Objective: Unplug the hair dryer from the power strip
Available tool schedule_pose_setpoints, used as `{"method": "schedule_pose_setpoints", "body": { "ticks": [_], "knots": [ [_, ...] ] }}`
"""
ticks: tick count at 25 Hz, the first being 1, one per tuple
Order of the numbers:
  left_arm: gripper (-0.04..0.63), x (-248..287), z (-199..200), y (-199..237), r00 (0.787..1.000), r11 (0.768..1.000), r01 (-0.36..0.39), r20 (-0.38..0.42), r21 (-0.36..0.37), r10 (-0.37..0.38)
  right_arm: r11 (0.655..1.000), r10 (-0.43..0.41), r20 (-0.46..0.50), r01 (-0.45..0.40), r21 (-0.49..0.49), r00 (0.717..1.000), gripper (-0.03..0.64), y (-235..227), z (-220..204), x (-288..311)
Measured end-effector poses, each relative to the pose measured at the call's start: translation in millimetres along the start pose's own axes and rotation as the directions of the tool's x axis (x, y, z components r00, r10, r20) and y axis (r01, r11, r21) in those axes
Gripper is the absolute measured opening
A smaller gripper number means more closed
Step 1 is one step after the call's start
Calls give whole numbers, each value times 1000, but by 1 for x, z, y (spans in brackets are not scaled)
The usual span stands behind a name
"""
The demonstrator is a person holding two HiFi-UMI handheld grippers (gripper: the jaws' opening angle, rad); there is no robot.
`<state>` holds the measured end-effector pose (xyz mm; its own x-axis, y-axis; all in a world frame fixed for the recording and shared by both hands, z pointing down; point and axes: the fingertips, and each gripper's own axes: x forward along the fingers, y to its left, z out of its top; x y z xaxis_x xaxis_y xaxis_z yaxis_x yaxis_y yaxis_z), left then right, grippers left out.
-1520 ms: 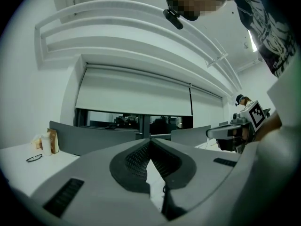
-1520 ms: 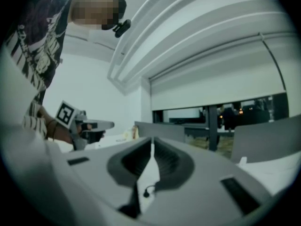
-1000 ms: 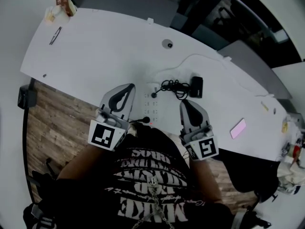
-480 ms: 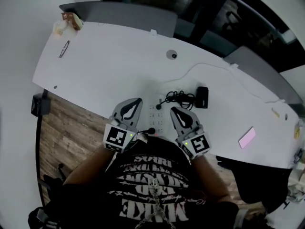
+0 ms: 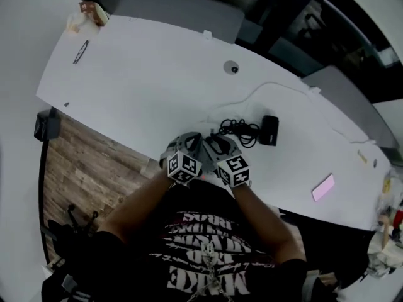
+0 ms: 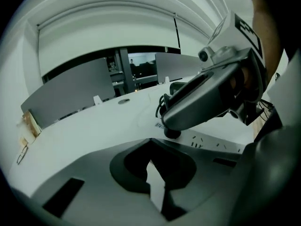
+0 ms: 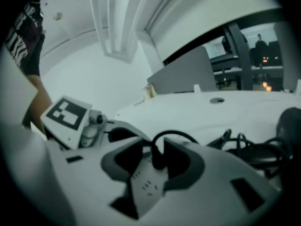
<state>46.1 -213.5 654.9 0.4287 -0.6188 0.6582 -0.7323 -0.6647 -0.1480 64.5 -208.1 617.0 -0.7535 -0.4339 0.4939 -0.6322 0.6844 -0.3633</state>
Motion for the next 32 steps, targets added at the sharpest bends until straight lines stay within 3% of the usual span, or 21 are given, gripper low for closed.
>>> {"method": "schedule_pose_setpoints", "body": {
  "ticks": [1,2,6,8,11,13,15,17,21,24,25,28,30,32],
  "knots": [
    [25,2,2,0,1000,1000,-3,1,23,3,1000,-4,19,4,13,1000,149,0,5,2],
    [25,3,4,-1,1000,999,-8,3,54,8,999,-10,36,9,38,999,92,-1,9,3],
    [23,2,6,2,998,990,-60,26,130,57,973,16,121,-43,226,993,67,-4,18,1],
    [23,1,-4,12,997,990,-80,-12,119,82,938,35,227,-111,329,973,67,-6,30,-7],
    [18,2,-47,23,989,991,-44,-133,123,61,870,15,375,-197,452,927,66,-15,49,-22],
    [17,-1,-56,26,988,990,-43,-139,134,62,826,-6,406,-224,517,914,66,-28,52,-25],
    [18,-6,-49,32,989,996,-51,-136,77,61,801,-27,434,-240,548,901,67,-40,58,-30],
    [18,-15,-32,38,995,998,-63,-81,14,64,801,-60,441,-220,557,896,67,-49,66,-34],
    [18,-47,9,51,989,994,-54,132,-95,66,783,-156,346,-97,614,925,67,-82,51,-25],
    [18,-88,53,64,953,974,7,296,-227,62,750,-200,283,-40,661,938,72,-105,44,-20],
    [18,-101,67,68,938,967,21,339,-253,68,727,-201,251,-27,686,947,113,-108,39,-19],
    [18,-140,100,83,894,962,28,437,-271,98,660,-191,171,-2,751,967,164,-102,26,-34],
    [18,-168,122,93,861,964,19,494,-266,119,670,-185,175,-6,742,967,166,-84,26,-60],
    [18,-198,144,100,828,959,24,543,-282,139,750,-206,243,-7,661,948,166,-60,44,-101]
  ]
}}
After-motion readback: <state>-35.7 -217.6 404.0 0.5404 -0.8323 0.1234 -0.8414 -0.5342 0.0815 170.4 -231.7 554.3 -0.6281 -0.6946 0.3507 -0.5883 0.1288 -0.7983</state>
